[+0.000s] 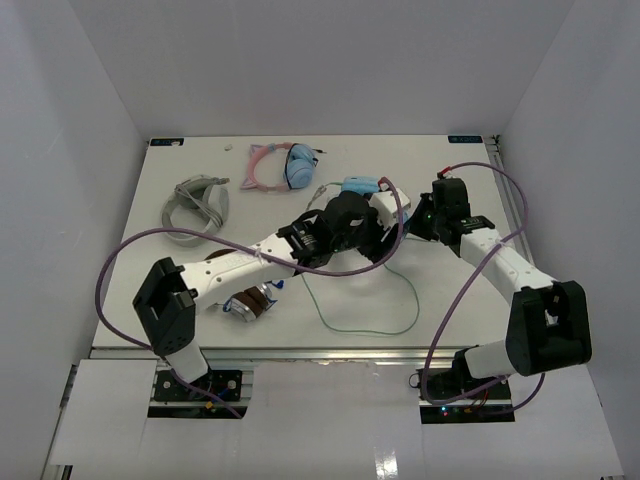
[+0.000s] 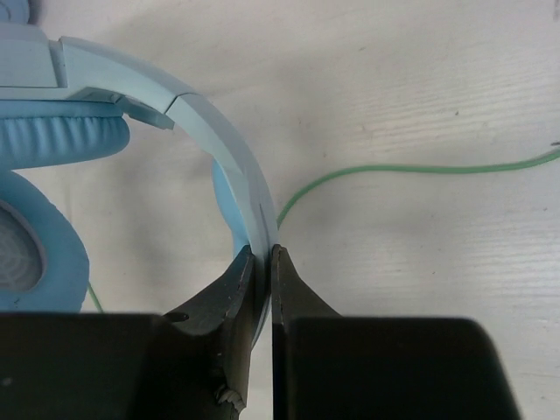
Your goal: Wrap the headphones
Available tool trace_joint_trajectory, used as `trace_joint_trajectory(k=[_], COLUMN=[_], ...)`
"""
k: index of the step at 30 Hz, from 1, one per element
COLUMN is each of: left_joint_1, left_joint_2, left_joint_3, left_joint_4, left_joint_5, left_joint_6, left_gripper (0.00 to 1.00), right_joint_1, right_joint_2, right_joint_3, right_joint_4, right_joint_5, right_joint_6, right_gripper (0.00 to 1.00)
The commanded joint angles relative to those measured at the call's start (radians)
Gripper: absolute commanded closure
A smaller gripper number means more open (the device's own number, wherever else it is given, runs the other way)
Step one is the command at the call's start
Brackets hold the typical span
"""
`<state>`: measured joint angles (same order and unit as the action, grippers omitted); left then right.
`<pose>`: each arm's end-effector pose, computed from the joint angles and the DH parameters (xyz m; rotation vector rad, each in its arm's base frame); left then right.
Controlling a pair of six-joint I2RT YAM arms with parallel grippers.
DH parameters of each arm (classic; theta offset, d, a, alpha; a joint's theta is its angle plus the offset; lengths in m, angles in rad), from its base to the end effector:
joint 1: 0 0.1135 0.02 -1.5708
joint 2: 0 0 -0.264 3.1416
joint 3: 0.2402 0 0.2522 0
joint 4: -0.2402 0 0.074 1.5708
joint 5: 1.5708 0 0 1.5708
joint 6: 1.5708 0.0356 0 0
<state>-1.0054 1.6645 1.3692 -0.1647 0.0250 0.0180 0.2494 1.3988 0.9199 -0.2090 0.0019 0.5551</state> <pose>0.2107 -0.3338 0.3138 1.0386 1.8161 -0.6383 0.2951 0.0751 0.2444 0.3503 2.2673 0.4224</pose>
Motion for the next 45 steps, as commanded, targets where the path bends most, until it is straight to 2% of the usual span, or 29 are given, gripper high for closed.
trace_joint_trajectory(k=[1, 13, 17, 19, 20, 21, 22, 23, 24, 26, 28, 33, 37, 41, 45], left_joint_1=[-0.012, -0.067, -0.067, -0.067, -0.067, -0.067, -0.067, -0.067, -0.067, -0.061, -0.039, 0.013, 0.037, 0.067, 0.083], left_joint_2=[0.053, 0.213, 0.215, 0.198, 0.190, 0.178, 0.165, 0.150, 0.130, 0.060, -0.006, -0.202, -0.351, -0.459, -0.538], left_joint_3=[0.071, 0.116, 0.109, 0.090, 0.082, 0.071, 0.056, 0.036, 0.019, -0.013, -0.049, -0.125, -0.106, -0.079, -0.102], left_joint_4=[-0.129, -0.143, -0.128, -0.099, -0.090, -0.075, -0.057, -0.038, -0.024, 0.001, 0.031, 0.095, 0.079, 0.087, 0.198], left_joint_5=[-0.011, -0.210, -0.202, -0.184, -0.165, -0.158, -0.150, -0.140, -0.129, -0.089, 0.002, 0.173, 0.229, 0.279, 0.319], left_joint_6=[0.051, 0.077, 0.073, 0.065, 0.060, 0.053, 0.047, 0.040, 0.031, -0.005, -0.051, -0.152, -0.216, -0.302, -0.398], left_gripper=[0.30, 0.33, 0.62, 0.87, 0.95, 0.98, 1.00, 1.00, 1.00, 1.00, 1.00, 1.00, 1.00, 1.00, 1.00], right_joint_1=[0.030, 0.037, 0.042, 0.044, 0.044, 0.044, 0.043, 0.042, 0.042, 0.042, 0.034, -0.002, -0.015, -0.018, -0.018], right_joint_2=[-0.100, -0.179, -0.190, -0.189, -0.192, -0.194, -0.197, -0.203, -0.212, -0.255, -0.293, -0.380, -0.444, -0.526, -0.601], right_joint_3=[-0.045, -0.081, -0.087, -0.085, -0.084, -0.084, -0.083, -0.081, -0.078, -0.080, -0.088, -0.093, -0.135, -0.284, -0.491], right_joint_4=[0.132, 0.146, 0.149, 0.152, 0.155, 0.167, 0.178, 0.186, 0.189, 0.200, 0.238, 0.283, 0.338, 0.548, 0.943], right_joint_5=[-0.096, -0.121, -0.129, -0.132, -0.138, -0.157, -0.173, -0.184, -0.194, -0.200, -0.202, -0.204, -0.154, -0.274, -0.445], right_joint_6=[0.073, 0.100, 0.101, 0.101, 0.101, 0.093, 0.079, 0.061, 0.048, 0.025, 0.022, 0.002, -0.037, -0.101, -0.056], right_gripper=[0.92, 0.92, 0.92, 0.92, 0.92, 0.86, 0.73, 0.54, 0.40, 0.25, 0.18, 0.18, 0.21, 0.21, 0.18])
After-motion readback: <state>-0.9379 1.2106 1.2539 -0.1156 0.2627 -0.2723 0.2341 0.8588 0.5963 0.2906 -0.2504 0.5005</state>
